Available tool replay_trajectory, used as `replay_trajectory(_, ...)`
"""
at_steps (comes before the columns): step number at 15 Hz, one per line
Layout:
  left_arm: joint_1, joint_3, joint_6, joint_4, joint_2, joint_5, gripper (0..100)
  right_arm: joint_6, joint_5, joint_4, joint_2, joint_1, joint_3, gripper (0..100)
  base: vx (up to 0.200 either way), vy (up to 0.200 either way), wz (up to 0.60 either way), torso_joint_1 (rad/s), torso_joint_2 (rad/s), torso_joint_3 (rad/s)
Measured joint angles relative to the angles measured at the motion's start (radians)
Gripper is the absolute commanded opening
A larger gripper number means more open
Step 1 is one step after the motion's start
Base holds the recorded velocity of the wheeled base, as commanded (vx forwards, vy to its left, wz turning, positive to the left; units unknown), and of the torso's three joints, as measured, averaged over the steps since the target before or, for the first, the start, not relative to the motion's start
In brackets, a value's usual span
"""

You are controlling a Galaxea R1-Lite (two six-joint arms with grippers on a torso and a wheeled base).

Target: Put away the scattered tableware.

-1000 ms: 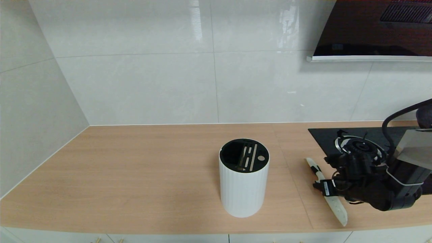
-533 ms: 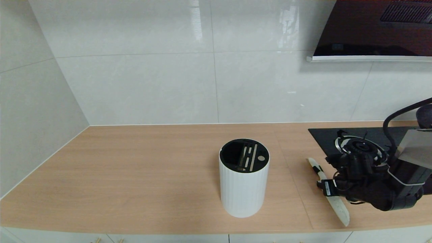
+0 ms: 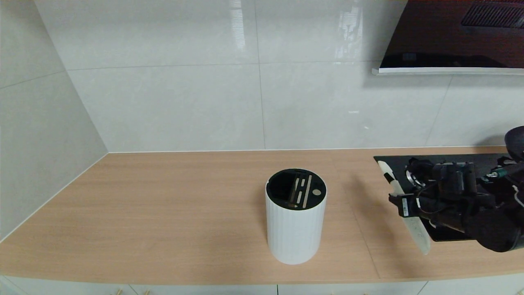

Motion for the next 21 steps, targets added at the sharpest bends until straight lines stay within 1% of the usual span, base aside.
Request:
replay_trajectory(1, 0.000, 0.000, 0.002, 0.000, 0.000, -0.002, 100, 0.000, -0.011, 0.002, -0.041, 0.035, 0.002, 0, 0.000, 0.000, 0.00, 0.000, 0.00, 0.000)
replay_trajectory(3, 0.000, 0.000, 0.023, -0.003, 0.000, -0.005, 100, 0.000, -0.046, 0.002, -0.111, 0.101, 0.003, 0, 0.000, 0.000, 0.00, 0.000, 0.00, 0.000)
replay_trajectory(5, 0.000, -0.017, 0.027, -0.002, 0.001, -0.011, 100, 0.000, -0.054, 0.002, -0.158, 0.141, -0.008, 0, 0.000, 0.000, 0.00, 0.000, 0.00, 0.000)
replay_trajectory(7, -0.004, -0.119, 0.020, 0.021, 0.017, -0.039, 100, 0.001, -0.055, 0.003, -0.188, 0.170, -0.028, 0, 0.000, 0.000, 0.00, 0.000, 0.00, 0.000)
replay_trajectory(8, -0.007, -0.176, 0.012, 0.036, 0.041, -0.066, 100, 0.000, -0.055, 0.003, -0.201, 0.192, -0.048, 0, 0.000, 0.000, 0.00, 0.000, 0.00, 0.000)
replay_trajectory(10, -0.013, -0.315, -0.009, 0.052, 0.181, -0.154, 100, 0.000, -0.055, 0.003, -0.230, 0.243, -0.086, 0, 0.000, 0.000, 0.00, 0.000, 0.00, 0.000)
replay_trajectory(12, -0.024, -0.432, -0.022, 0.020, 0.400, -0.218, 100, 0.000, -0.055, 0.003, -0.249, 0.285, -0.126, 0, 0.000, 0.000, 0.00, 0.000, 0.00, 0.000)
replay_trajectory(13, -0.043, -0.496, -0.033, -0.038, 0.554, -0.245, 100, -0.001, -0.056, 0.010, -0.256, 0.311, -0.151, 0, 0.000, 0.000, 0.00, 0.000, 0.00, 0.000)
replay_trajectory(15, -0.099, -0.587, -0.071, -0.208, 0.829, -0.281, 100, -0.001, -0.056, 0.052, -0.265, 0.369, -0.199, 0, 0.000, 0.000, 0.00, 0.000, 0.00, 0.000)
replay_trajectory(16, -0.143, -0.627, -0.113, -0.329, 0.970, -0.298, 100, -0.001, -0.056, 0.061, -0.267, 0.394, -0.213, 0, 0.000, 0.000, 0.00, 0.000, 0.00, 0.000)
replay_trajectory(17, -0.191, -0.662, -0.170, -0.443, 1.095, -0.311, 100, -0.002, -0.058, 0.066, -0.269, 0.430, -0.225, 0, 0.000, 0.000, 0.00, 0.000, 0.00, 0.000)
replay_trajectory(18, -0.248, -0.704, -0.250, -0.552, 1.217, -0.327, 100, -0.002, -0.060, 0.068, -0.270, 0.459, -0.230, 0, 0.000, 0.000, 0.00, 0.000, 0.00, 0.000)
replay_trajectory(19, -0.304, -0.755, -0.336, -0.628, 1.314, -0.360, 100, -0.003, -0.062, 0.069, -0.271, 0.483, -0.237, 0, 0.000, 0.000, 0.00, 0.000, 0.00, 0.000)
replay_trajectory(20, -0.354, -0.811, -0.421, -0.681, 1.398, -0.426, 100, -0.004, -0.063, 0.069, -0.269, 0.500, -0.247, 0, 0.000, 0.000, 0.00, 0.000, 0.00, 0.000)
replay_trajectory(21, -0.386, -0.855, -0.478, -0.698, 1.463, -0.508, 100, -0.004, -0.064, 0.069, -0.261, 0.515, -0.262, 0, 0.000, 0.000, 0.00, 0.000, 0.00, 0.000)
